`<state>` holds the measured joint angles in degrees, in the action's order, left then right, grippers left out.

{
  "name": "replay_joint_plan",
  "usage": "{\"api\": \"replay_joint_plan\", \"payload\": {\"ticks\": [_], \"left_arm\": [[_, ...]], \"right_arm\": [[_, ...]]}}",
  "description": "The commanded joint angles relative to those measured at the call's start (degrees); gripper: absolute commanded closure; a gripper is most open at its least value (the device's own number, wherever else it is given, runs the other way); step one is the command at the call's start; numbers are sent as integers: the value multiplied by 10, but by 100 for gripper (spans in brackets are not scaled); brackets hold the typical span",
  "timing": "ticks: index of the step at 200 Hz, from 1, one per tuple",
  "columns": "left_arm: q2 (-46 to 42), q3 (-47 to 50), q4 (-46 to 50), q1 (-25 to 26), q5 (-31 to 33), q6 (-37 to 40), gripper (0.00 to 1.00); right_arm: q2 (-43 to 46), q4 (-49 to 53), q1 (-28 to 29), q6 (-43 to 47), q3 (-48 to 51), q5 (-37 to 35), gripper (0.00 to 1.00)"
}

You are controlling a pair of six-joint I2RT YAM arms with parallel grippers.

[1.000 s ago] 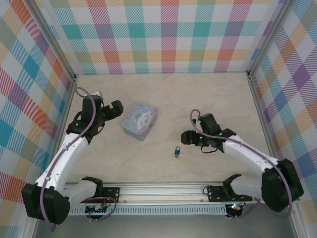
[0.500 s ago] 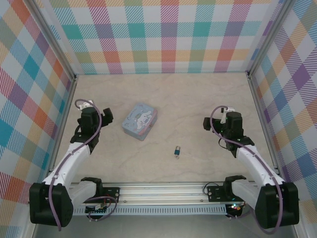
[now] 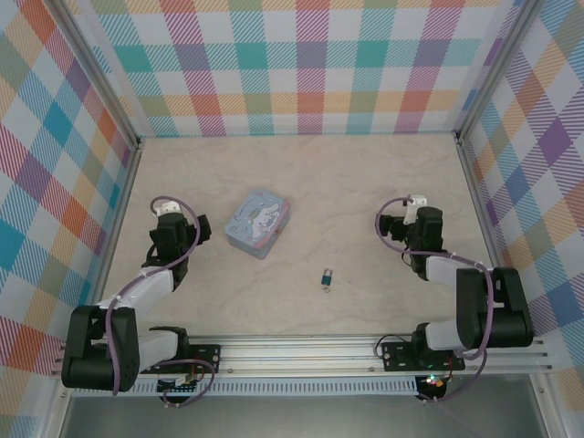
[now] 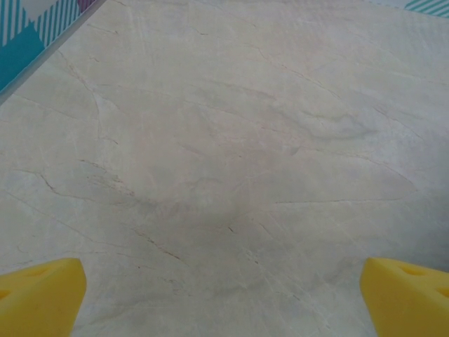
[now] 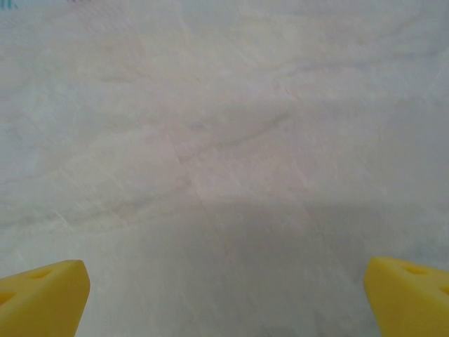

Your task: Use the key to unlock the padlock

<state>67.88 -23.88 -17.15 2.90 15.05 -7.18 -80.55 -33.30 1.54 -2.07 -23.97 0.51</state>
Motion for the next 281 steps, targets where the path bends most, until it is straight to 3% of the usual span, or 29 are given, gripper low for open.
{"api": "replay_joint_plan", "payload": {"ticks": [1, 15, 24, 80, 125, 136, 166, 281], "left_arm": [[18, 15, -63, -7, -21, -2, 0], [28, 16, -79, -8, -33, 6, 0], [33, 20, -97, -8, -39, 12, 0], [96, 33, -237, -7, -78, 42, 0], [194, 52, -369, -9, -108, 68, 0], [221, 54, -404, -10, -91, 62, 0], [215, 19, -326, -10, -92, 58, 0], [216, 21, -333, -9, -92, 59, 0]], "right_arm": [[-44, -127, -15, 22, 10, 40, 0], [-83, -183, -20, 18, 17, 55, 0], [-71, -131, -26, 18, 2, 62, 0], [-75, -143, -27, 15, 4, 59, 0], [-74, -142, -27, 15, 4, 58, 0], [-74, -143, -27, 15, 4, 58, 0], [-74, -143, -27, 16, 4, 57, 0], [-74, -143, -27, 16, 4, 57, 0]]}}
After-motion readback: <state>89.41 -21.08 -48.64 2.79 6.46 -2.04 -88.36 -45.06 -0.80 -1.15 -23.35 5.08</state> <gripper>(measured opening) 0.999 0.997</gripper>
